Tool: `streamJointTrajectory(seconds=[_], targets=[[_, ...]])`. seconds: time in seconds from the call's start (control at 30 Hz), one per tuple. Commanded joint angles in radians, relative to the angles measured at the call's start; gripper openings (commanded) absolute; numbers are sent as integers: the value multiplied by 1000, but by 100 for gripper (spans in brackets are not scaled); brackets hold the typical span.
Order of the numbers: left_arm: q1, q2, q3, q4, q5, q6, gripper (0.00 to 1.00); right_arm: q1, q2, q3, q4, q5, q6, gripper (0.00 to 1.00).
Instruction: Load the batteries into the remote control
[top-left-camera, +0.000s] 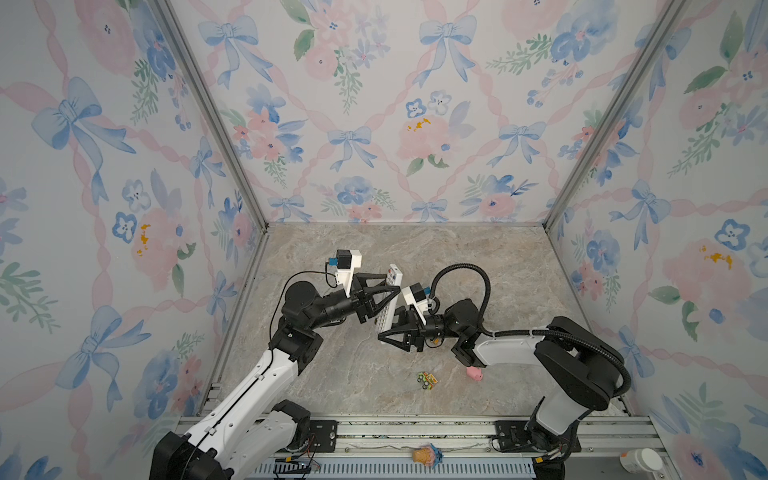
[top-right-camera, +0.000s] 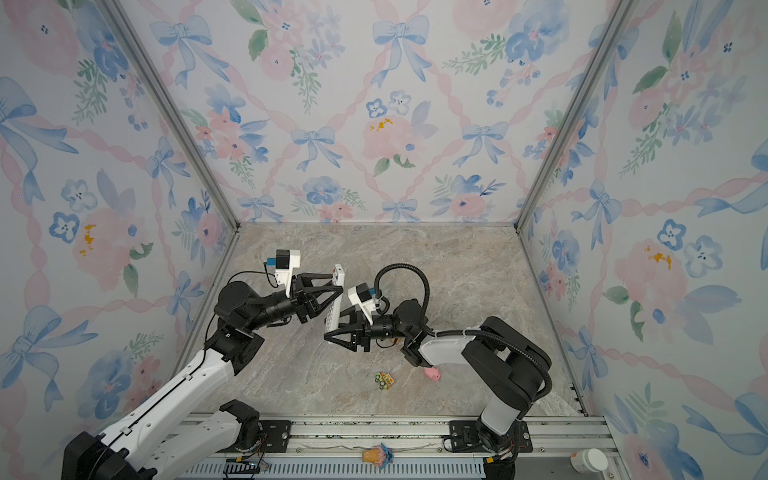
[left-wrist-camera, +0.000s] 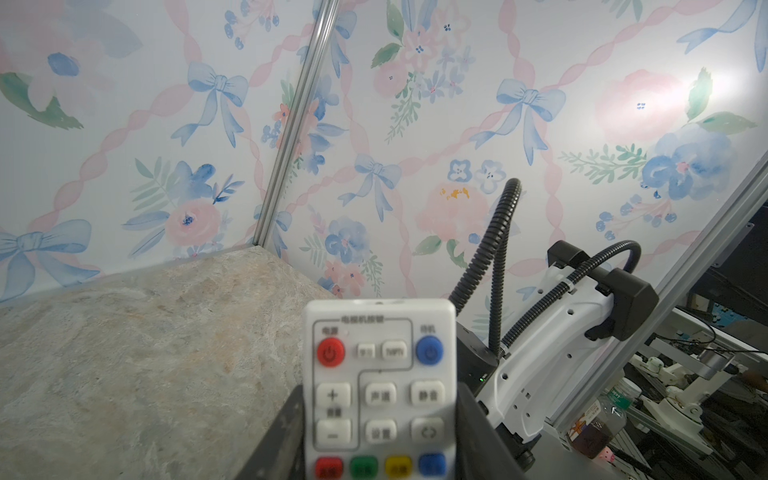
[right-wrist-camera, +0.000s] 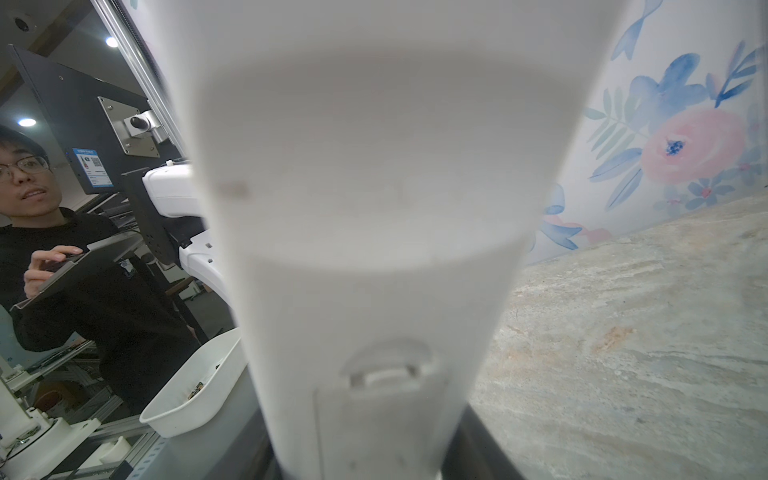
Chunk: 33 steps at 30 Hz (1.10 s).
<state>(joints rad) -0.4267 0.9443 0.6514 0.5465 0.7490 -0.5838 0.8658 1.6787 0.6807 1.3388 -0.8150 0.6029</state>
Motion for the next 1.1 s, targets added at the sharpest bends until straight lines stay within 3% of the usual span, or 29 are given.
streamJointTrajectory(seconds=[0.0, 0.13, 0.23, 0.33, 0.43, 0.8, 1.07], targets=[[-1, -2, 27, 32, -7, -18, 22, 3, -51, -13, 68, 2, -24, 42], [-1, 6, 20, 32, -33, -14, 41, -17, -60, -34, 67, 42, -23, 28], [0, 10, 11, 28, -68, -9, 63, -35, -66, -53, 68, 81, -26, 20], [2, 19, 16, -17, -114, 13, 97, -53, -78, -75, 59, 122, -32, 14], [0, 21, 17, -45, -141, 25, 98, -62, -112, -90, -34, 171, -85, 8], [-11, -14, 2, -100, -252, 62, 98, -25, -306, 44, -891, 480, -463, 1], [-64, 15, 17, -138, -372, 63, 98, 5, -310, 115, -1129, 659, -499, 0]])
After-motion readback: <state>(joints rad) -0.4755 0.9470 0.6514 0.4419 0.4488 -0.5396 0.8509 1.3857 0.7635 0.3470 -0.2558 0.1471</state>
